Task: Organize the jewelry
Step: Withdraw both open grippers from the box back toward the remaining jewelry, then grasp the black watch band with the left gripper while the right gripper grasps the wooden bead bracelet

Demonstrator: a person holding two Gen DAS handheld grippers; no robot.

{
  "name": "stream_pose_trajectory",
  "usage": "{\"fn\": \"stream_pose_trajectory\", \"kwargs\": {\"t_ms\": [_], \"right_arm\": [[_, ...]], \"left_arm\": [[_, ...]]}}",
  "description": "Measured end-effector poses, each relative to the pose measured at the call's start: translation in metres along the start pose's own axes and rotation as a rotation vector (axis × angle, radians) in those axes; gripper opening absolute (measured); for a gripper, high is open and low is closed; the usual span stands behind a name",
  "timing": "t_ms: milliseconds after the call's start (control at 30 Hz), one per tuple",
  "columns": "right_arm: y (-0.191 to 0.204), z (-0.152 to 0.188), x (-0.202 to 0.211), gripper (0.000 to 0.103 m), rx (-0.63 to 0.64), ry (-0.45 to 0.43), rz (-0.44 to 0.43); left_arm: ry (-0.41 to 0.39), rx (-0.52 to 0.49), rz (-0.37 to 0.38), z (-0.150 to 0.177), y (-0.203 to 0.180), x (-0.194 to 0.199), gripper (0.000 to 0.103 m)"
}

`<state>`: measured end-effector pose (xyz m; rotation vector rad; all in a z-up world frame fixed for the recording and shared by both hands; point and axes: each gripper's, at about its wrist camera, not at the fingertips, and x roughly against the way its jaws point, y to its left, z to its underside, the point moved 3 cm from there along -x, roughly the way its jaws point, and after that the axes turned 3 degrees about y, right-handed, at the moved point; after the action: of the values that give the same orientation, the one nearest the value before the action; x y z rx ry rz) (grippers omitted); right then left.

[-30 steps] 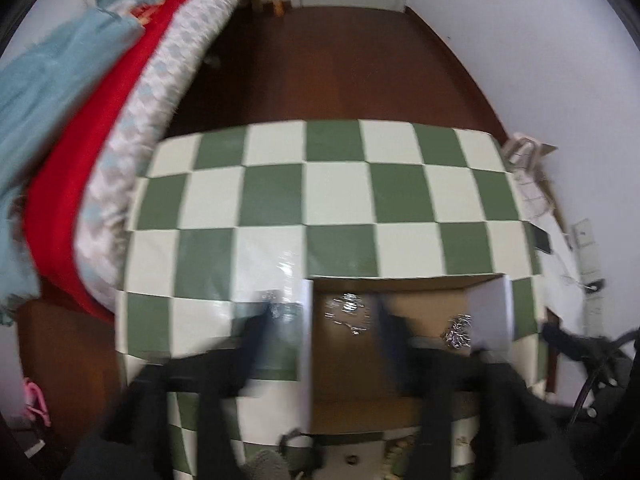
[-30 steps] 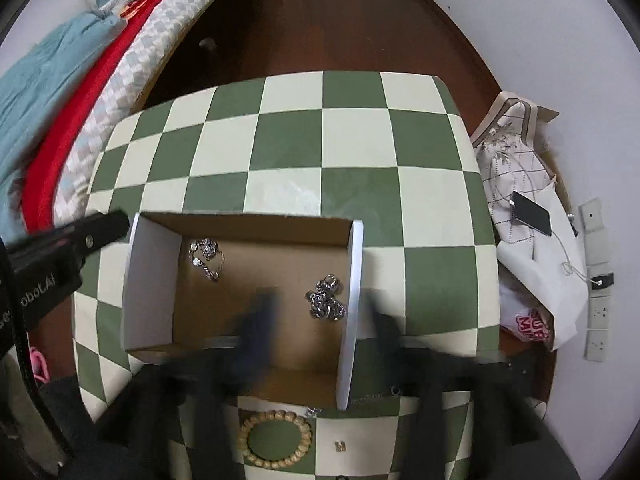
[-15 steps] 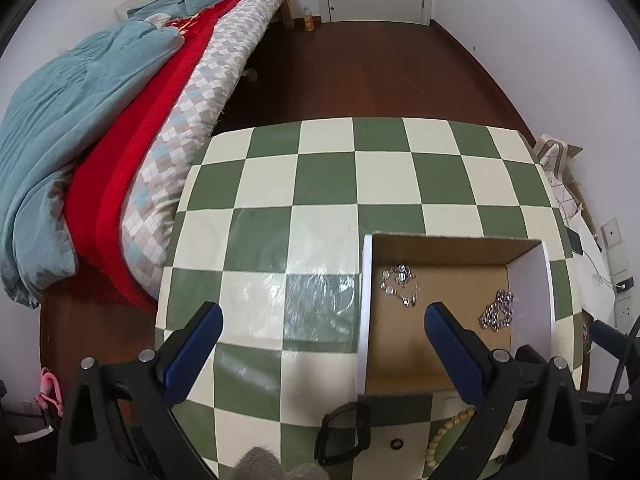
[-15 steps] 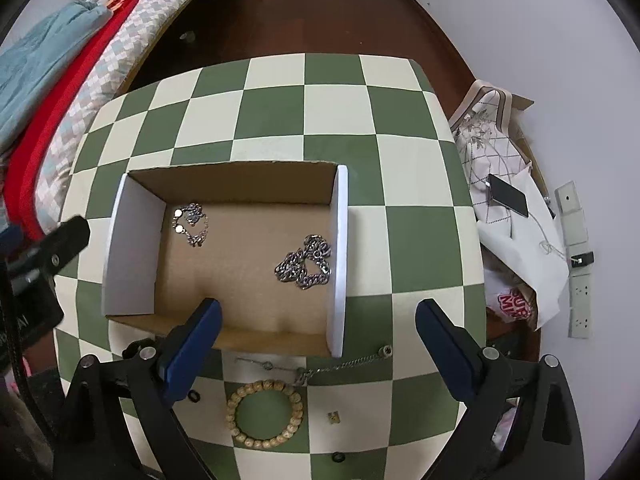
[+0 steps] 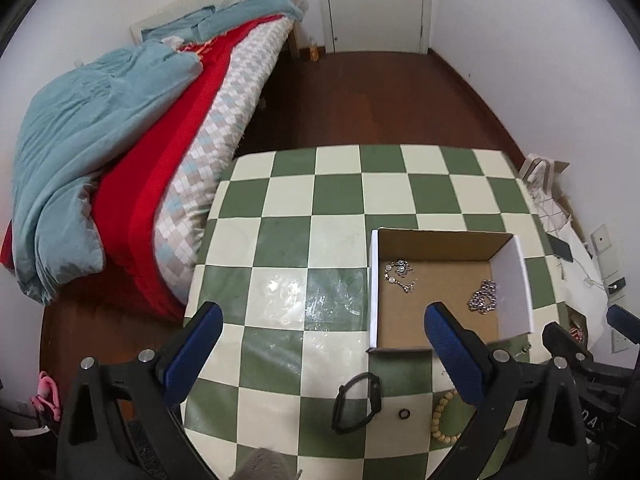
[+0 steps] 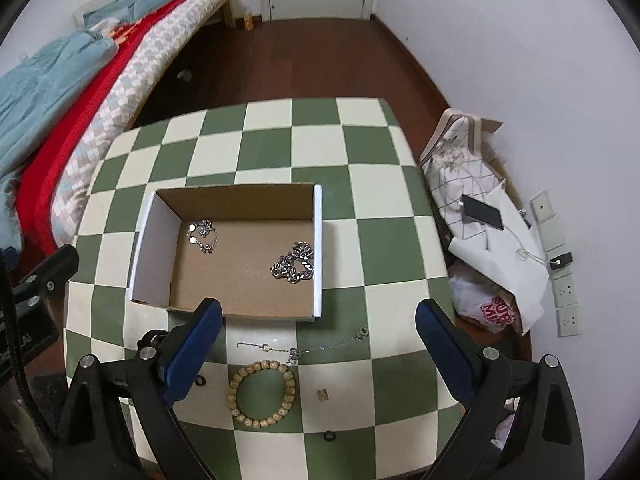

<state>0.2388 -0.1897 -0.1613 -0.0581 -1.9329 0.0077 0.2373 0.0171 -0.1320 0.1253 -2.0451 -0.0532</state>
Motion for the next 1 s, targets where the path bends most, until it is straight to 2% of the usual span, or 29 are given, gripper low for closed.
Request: {"fn": "stream_pose_trajectory", "kwargs": {"t_ms": [267, 433, 567, 800, 900, 1000], "right_arm": [[-0.002, 0.021, 0.052, 0.099, -0.035, -0.105, -0.026], [-0.004, 0.042, 0.068, 0.099, -0.057, -0.103, -0.062], [-0.013, 0.067, 0.051, 0.099, -0.082, -0.045, -0.055], [-0.044, 0.119, -0.026, 0.097, -0.178, 0.134, -0.054], [-0.054, 0.134, -0.051, 0.087, -0.215, 0.191, -0.068], [-0.057, 0.141, -0.064, 0.079, -0.222, 0.213, -0.073]], "left_arm": [[-0.101, 0.01, -0.012, 0.016, 0.012, 0.048, 0.103], [-0.121, 0.028, -0.046, 0.036, 0.026, 0.056, 0.103], [-0.059, 0.032, -0.073, 0.064, 0.036, 0.034, 0.103], [0.1, -0.013, -0.084, 0.097, 0.033, -0.037, 0.102], [0.15, -0.05, -0.075, 0.1, 0.022, -0.064, 0.102], [0.203, -0.08, -0.055, 0.098, 0.012, -0.088, 0.101]]}}
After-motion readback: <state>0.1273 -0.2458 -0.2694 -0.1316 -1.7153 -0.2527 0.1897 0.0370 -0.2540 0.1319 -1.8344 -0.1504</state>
